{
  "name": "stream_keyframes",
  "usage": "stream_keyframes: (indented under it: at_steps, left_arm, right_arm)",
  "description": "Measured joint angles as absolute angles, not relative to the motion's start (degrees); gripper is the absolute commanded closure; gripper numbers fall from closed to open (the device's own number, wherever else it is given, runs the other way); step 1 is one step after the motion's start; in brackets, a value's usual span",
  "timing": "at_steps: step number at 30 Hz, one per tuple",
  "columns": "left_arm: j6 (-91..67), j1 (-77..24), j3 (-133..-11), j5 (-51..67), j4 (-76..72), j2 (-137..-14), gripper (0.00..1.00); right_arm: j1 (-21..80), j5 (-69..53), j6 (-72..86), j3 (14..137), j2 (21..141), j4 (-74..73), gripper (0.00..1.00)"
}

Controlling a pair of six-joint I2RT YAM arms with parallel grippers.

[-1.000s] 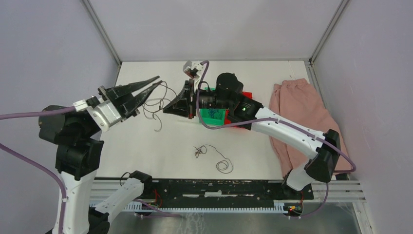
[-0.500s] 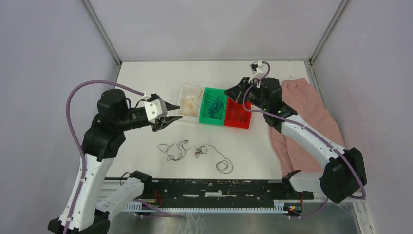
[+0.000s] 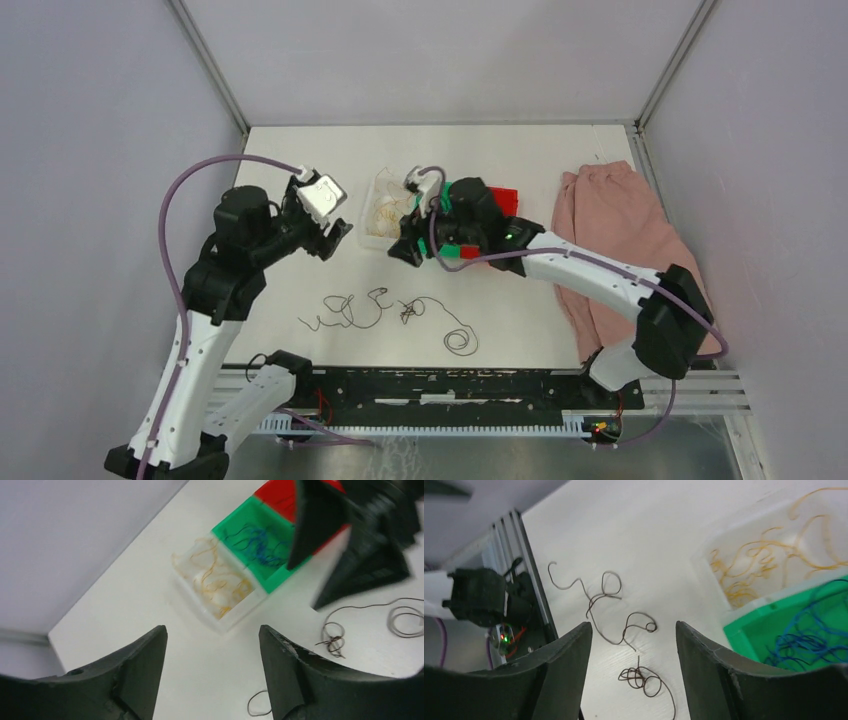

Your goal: Untangle the cables

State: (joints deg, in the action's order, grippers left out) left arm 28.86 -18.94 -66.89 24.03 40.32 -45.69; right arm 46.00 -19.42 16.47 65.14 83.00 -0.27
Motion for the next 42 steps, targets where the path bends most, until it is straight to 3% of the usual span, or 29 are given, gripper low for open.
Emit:
stream_keyframes:
  at_steps: [6,14,29,33,39,42]
  left_arm:
    - [23.53,-9.58,-70.91,11.18,41.76,-56.12,0.02]
    - [18.98,5.74,-73.73,11.2,41.69,-63.77,0.01]
    - [18.46,10.76,-74.76,16.97,40.05,-64.42,0.0]
    - [17.69,11.18,-75.05,17.63,39.55,-64.77,0.0]
    - [16.19,11.18,-75.07,19.66,37.82,-64.69,0.0]
    - [16.08,11.18,-74.91,20.08,37.26,-64.01,0.0]
  right_arm:
    - [57.01,-18.76,8.91,70.65,95.81,-6.44,0.26]
    - [64.18,-14.66,11.86,85.47,113.3,-15.05,0.24]
    - [66.7,-8.8,14.28,115.09,133.73,-38.15,0.24]
    - [67.2,-8.25,13.56,118.06,136.55,-42.3,0.36]
    - [67.53,-7.81,13.21,118.04,137.64,-44.29,0.83]
    - [67.51,-7.75,12.95,115.87,136.66,-41.82,0.89]
